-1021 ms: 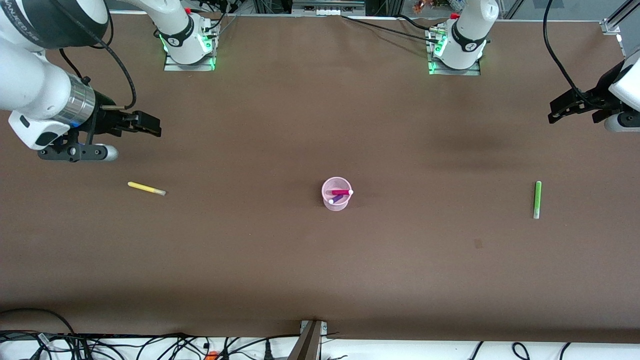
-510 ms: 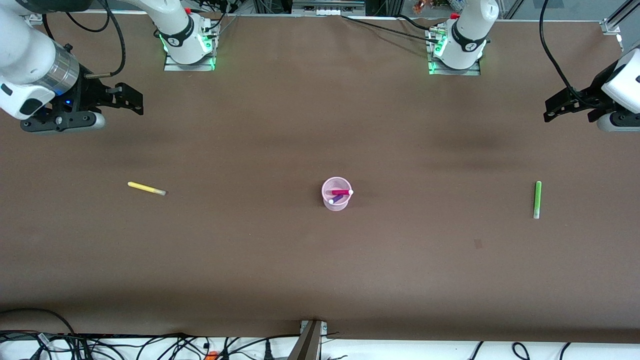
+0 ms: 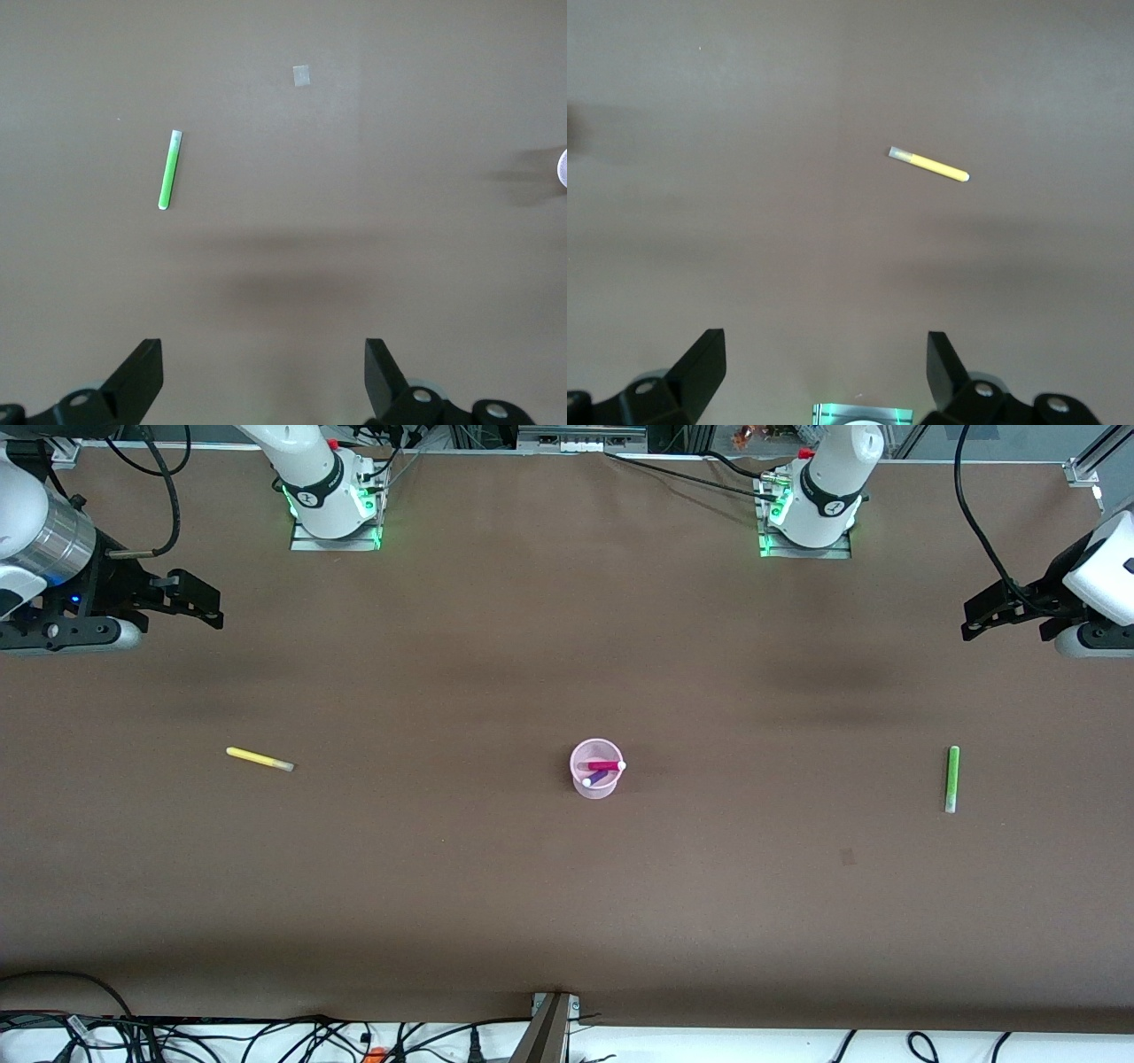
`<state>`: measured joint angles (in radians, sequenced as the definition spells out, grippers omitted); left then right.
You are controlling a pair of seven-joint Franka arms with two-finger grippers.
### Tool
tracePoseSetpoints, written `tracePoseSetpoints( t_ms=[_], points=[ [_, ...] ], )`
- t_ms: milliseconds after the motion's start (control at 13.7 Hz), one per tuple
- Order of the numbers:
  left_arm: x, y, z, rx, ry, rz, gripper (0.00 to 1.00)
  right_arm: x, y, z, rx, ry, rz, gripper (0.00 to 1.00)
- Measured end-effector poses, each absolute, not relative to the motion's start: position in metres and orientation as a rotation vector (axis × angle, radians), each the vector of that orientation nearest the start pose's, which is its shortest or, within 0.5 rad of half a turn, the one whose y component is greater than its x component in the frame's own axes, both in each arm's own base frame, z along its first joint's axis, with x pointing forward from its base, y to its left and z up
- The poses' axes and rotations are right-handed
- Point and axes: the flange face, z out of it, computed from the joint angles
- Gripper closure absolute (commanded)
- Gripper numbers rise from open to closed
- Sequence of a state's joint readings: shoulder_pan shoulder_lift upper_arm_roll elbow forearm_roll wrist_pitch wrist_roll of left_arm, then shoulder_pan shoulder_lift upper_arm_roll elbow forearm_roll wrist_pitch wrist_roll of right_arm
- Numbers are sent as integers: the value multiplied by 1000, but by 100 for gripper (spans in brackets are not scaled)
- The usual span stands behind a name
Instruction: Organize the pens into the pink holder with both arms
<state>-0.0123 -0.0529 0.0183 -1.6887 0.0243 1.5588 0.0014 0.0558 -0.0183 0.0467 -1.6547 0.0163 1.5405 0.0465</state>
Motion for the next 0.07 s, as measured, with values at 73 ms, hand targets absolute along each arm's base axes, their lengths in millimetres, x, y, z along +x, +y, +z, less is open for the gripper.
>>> tracePoseSetpoints(
  t_ms=[73],
  points=[
    [534,5,597,-3116,-3,120,0,541,58,595,-3129,-89,144,0]
  ],
)
